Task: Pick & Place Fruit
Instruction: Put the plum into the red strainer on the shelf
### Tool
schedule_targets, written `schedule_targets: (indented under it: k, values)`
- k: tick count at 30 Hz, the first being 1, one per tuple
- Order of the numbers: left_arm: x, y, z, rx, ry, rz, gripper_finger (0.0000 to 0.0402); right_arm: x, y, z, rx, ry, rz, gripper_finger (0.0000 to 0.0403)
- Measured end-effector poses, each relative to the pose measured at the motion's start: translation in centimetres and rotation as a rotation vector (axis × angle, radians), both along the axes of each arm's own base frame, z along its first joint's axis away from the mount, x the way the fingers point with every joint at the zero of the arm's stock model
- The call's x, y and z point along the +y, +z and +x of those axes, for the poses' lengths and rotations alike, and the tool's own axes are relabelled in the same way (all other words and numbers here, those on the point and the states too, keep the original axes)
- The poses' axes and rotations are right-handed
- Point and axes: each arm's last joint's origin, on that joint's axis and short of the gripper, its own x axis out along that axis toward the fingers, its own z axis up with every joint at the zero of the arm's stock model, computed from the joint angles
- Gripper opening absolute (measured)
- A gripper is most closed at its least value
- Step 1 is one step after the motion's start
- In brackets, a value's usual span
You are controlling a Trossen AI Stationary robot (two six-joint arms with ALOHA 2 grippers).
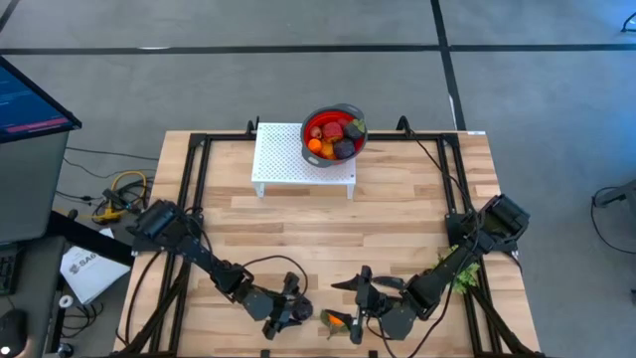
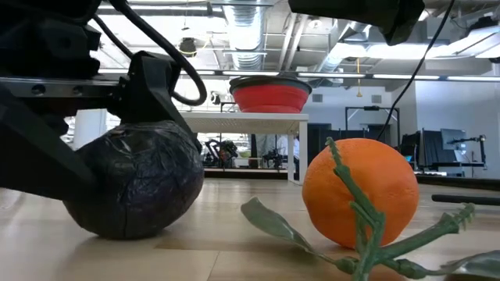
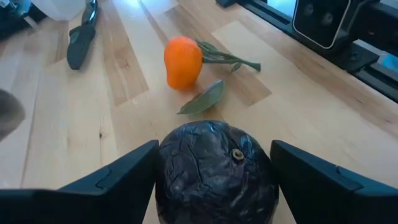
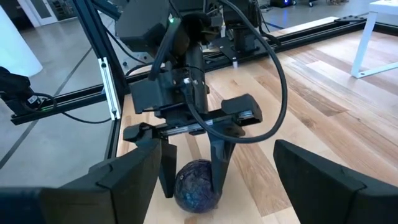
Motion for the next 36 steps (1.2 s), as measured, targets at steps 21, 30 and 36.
schedule_targets:
  k: [21, 30, 36]
  values:
    - [7.3, 12.4, 1.5, -0.341, 0.31, -0.11, 0.026, -4.2, -1.3, 2.2, 0.143, -0.118, -0.159, 0.0304]
    - [22.3, 18.2, 2.7, -0.522, 0.63, -0.133, 0.0254, -6.3, -1.6, 3.2, 0.218, -0.139, -0.283, 0.0304]
    - [29.0, 18.6, 2.4, -0.538, 0.734, -0.11, 0.0258, -7.5, -1.9, 3.5, 0.261, -0.166, -0.314, 0.0304]
